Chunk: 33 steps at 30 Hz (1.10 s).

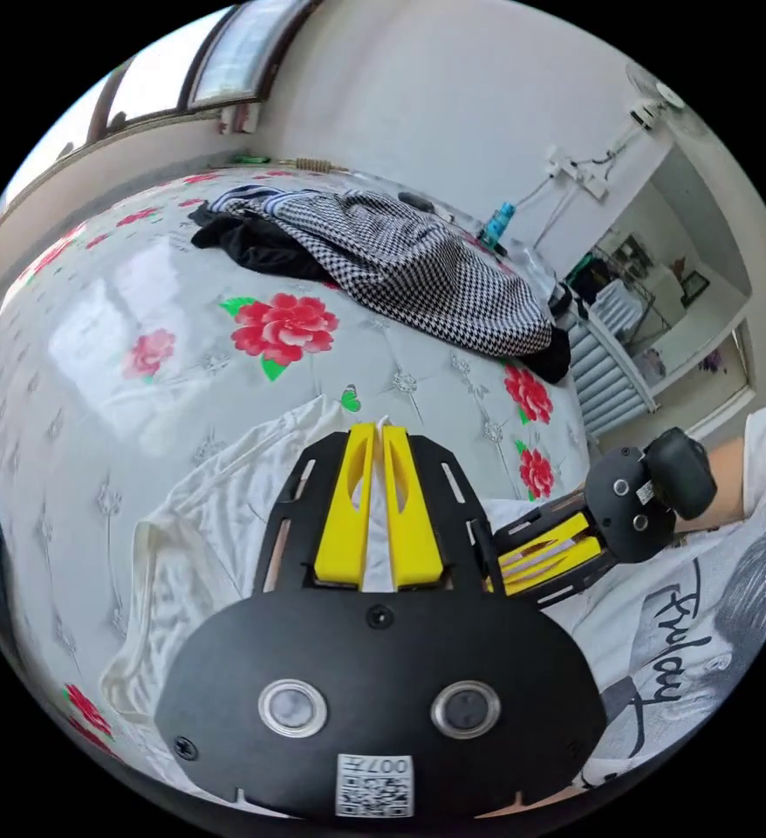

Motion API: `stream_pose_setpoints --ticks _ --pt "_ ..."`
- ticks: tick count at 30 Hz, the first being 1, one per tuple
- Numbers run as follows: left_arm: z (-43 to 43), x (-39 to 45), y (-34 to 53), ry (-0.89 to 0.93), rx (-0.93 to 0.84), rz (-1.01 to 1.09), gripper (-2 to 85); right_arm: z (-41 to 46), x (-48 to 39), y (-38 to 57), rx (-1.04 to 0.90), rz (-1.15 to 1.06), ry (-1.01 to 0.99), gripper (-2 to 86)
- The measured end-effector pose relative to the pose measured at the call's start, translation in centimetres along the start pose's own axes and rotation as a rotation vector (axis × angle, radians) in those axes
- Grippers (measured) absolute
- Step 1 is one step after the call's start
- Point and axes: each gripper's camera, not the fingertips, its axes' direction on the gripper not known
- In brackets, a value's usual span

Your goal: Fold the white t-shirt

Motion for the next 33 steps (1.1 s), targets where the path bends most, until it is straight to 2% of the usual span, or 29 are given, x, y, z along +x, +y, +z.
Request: stream_pose_setpoints --ticks 3,10,18,24,26,28,33 --pt "-2.8 -2.2 4.0 -0.023 0.052 -0.139 -0.7 0.3 -0.5 -0.7 -0.023 -0.026 0.002 0.1" --pt "-4.7 -4.3 11.6 -0.178 -0.005 -0.406 2.0 0.8 -2.1 -2.0 -0.082 -0.083 0.011 1.6" --pt "-9.8 -1.5 17.4 -0.237 0.007 -0.458 4.7 -3.2 -2.6 -0.4 0.033 -0.013 0.015 2.5" --pt "-11.0 2.0 22.5 -0.264 -0.031 -0.559 4.8 -1.0 -4.5 -4.2 -0.017 -0.055 0.038 1.6" --pt "-11.9 2.8 23.9 -0.271 -0.004 -0.607 4.8 1.9 -5.3 -4.8 -0.119 -0.077 0.139 0.9" --pt "-13.3 3.4 25.7 -0.289 0.019 -0.67 4.7 1.3 -6.2 -4.6 -0.072 -0.119 0.21 0.5" --pt "-15.7 4.4 29.3 -0.368 0.018 -0.772 4.7 -0.2 -7.6 -4.6 -0.122 -0.28 0.041 0.9"
